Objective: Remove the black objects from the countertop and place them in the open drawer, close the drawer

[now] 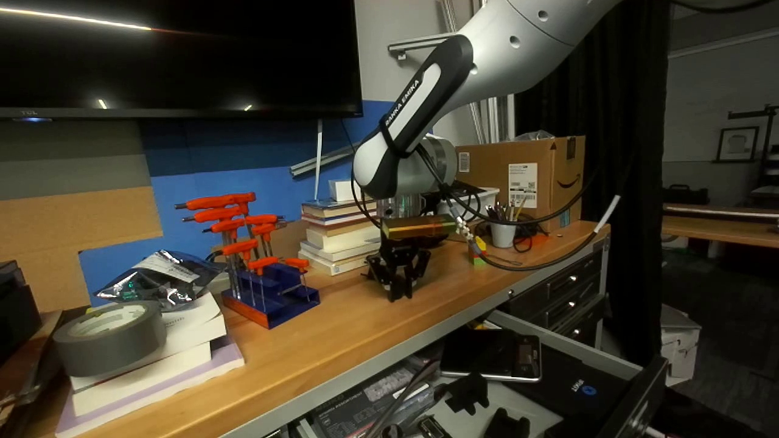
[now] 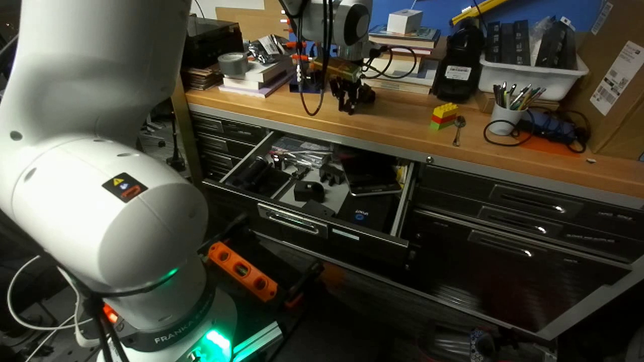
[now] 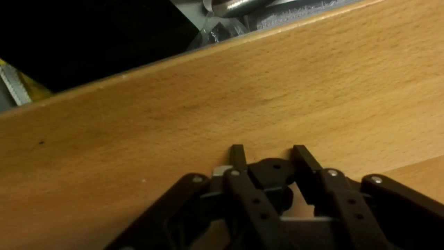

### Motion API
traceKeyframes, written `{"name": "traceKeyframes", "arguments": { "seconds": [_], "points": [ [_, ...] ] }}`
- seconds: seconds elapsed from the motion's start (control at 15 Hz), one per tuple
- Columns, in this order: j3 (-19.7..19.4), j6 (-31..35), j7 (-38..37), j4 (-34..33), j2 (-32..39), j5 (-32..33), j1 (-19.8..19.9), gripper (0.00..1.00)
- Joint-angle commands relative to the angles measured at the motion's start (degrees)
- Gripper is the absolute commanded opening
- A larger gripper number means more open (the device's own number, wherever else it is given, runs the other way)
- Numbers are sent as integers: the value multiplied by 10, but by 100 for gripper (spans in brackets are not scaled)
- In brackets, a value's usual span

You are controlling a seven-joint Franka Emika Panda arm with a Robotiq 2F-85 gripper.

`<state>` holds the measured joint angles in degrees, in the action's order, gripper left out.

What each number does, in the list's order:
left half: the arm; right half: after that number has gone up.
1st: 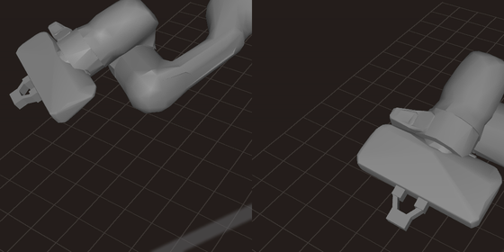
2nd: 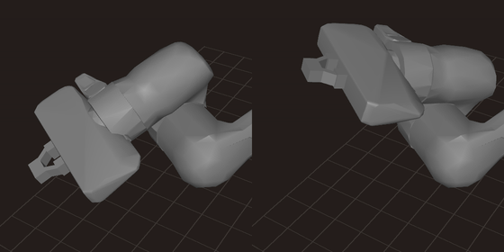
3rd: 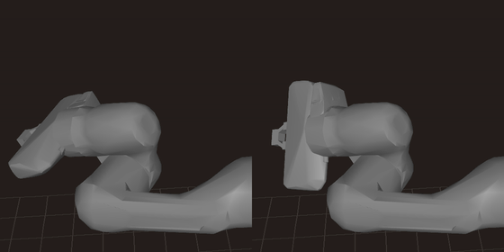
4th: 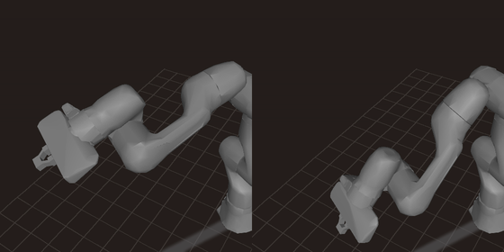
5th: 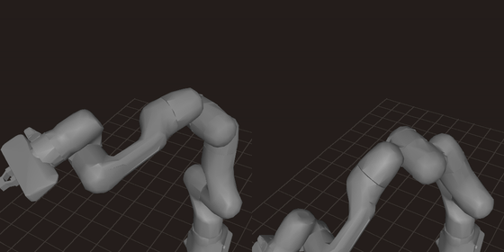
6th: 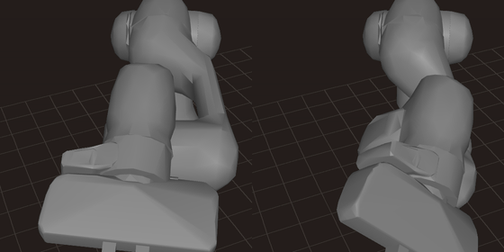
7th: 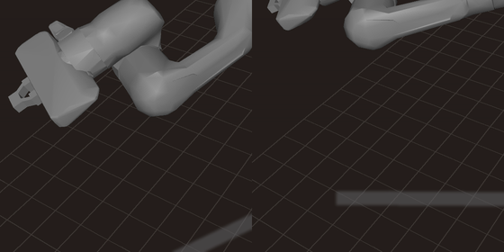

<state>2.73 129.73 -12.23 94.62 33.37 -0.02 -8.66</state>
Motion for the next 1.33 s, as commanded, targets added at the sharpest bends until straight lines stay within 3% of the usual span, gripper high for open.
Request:
{"name": "traceKeyframes", "arguments": {
  "seconds": [0.0,0.2,0.6,0.87,1.27],
  "points": [
    [-7,4,-23,112,-87,-2,-4,21],
    [-2,3,-22,208,-152,-6,0,21],
    [25,22,11,383,-275,-85,15,21],
    [32,104,1,476,-312,-144,9,21],
    [43,265,-95,546,-276,-116,-11,21]
  ]
}}
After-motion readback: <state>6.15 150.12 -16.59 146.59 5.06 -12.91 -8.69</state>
